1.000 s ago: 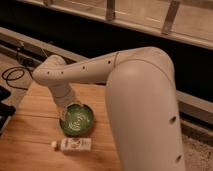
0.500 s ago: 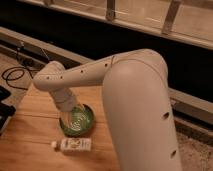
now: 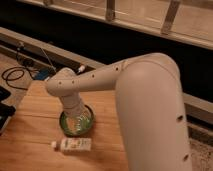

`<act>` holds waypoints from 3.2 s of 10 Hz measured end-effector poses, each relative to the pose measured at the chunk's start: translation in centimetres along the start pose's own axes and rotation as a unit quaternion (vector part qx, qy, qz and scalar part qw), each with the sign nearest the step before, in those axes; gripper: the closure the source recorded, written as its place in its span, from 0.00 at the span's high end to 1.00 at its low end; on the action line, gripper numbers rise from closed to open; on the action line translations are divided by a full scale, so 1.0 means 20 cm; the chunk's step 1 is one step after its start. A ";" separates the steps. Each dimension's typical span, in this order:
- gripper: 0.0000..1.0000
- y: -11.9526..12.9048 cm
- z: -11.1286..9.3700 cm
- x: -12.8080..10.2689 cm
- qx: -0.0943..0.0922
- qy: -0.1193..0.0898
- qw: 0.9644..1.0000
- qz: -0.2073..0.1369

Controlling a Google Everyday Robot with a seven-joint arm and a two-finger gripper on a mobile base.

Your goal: Place the bottle in the ceramic bowl

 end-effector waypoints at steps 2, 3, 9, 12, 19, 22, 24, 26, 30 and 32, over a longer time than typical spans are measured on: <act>0.65 0.01 0.06 0.15 -0.016 -0.028 0.999 0.012; 0.65 0.02 0.09 0.23 -0.025 -0.047 0.998 0.016; 0.65 0.10 0.15 0.33 -0.045 -0.105 0.993 0.005; 0.65 0.11 0.17 0.22 -0.053 -0.102 0.993 -0.020; 0.65 0.14 0.24 0.02 -0.071 -0.078 0.993 -0.045; 0.65 0.11 0.29 0.22 -0.080 -0.076 0.993 -0.029; 0.65 0.12 0.34 0.25 -0.091 -0.073 0.993 -0.028; 0.65 0.14 0.36 0.21 -0.090 -0.065 0.993 -0.027; 0.65 0.14 0.36 0.21 -0.090 -0.064 0.994 -0.025; 0.65 0.14 0.37 0.20 -0.094 -0.068 0.993 -0.029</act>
